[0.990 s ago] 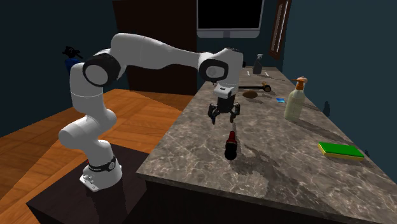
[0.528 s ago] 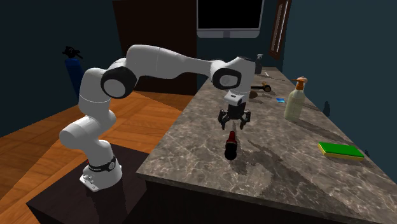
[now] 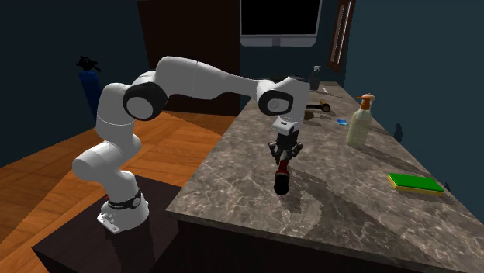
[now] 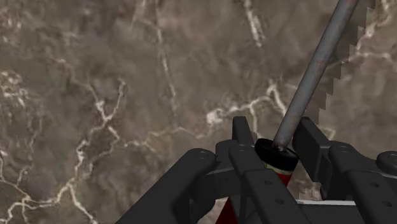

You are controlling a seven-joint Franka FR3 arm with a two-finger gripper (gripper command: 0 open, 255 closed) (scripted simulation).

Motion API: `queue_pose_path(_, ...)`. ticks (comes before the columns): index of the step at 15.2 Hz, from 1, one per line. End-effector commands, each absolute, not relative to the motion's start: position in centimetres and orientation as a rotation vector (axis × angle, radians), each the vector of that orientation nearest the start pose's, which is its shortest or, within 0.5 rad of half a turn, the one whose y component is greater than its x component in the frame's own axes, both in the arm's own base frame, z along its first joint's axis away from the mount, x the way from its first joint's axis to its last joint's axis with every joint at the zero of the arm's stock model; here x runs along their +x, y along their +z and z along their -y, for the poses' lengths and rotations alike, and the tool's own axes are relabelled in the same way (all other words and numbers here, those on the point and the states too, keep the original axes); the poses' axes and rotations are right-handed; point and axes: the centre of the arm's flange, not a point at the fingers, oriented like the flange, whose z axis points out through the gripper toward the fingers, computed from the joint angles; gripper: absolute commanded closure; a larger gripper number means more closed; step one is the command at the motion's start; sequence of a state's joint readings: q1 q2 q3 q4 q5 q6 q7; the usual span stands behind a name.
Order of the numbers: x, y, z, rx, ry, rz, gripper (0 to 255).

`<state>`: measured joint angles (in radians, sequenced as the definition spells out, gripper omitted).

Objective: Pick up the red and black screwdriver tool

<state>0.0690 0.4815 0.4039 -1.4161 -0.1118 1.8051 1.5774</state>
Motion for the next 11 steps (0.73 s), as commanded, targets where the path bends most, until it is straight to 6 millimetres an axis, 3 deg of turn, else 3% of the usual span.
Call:
queue_pose_path(1,63.4,43.5,-26.0,-2.671,0.147,-1.660,255)
queue_pose_path(7,63.4,43.4,-25.9,-2.672,0.147,-1.660,255)
queue_pose_path(11,63.4,45.6,-25.9,-2.672,0.147,-1.660,255)
